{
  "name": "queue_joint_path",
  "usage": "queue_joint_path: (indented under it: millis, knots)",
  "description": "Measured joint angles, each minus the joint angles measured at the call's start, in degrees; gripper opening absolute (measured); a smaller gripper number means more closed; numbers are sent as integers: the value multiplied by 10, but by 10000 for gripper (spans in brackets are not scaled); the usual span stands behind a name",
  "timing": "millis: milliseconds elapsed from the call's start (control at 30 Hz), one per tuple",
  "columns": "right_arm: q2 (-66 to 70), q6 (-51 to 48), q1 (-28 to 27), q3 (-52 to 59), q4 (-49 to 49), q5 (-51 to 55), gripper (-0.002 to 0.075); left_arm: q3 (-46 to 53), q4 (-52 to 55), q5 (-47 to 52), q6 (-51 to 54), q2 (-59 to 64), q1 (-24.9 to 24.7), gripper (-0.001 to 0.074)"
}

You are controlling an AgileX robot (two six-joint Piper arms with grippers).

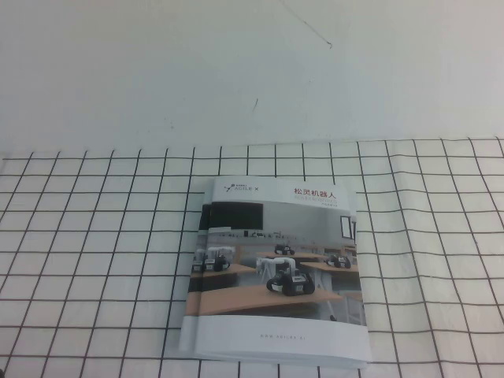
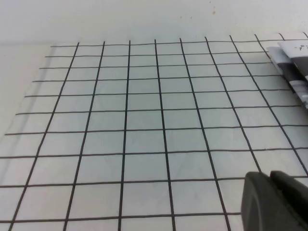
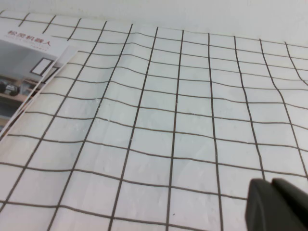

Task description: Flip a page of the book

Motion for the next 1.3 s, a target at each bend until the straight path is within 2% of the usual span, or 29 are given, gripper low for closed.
queue_joint_path:
  millis: [167, 500, 600, 867, 1100, 1200, 1300]
  knots:
    - [0, 0, 0, 0, 0, 0, -2, 2, -2, -37, 0, 0, 0, -3]
    - [0, 0, 0, 0, -7, -10, -2, 2, -3, -255, -4, 0, 0, -3]
    - [0, 0, 0, 0, -14, -66, -2, 2, -3, -329, -15, 0, 0, -3]
    - [0, -18, 0, 0, -67, -348, -2, 2, -3, -489, -24, 0, 0, -3]
    - [0, 71, 0, 0, -63, -502, -2, -2, -3, -496, -27, 0, 0, -3]
    - [0, 102, 0, 0, -56, -564, -2, -52, -1, -417, -27, 0, 0, -3]
    - [0, 111, 0, -28, -56, -521, -2, -129, -1, -306, -28, 5, 0, -3]
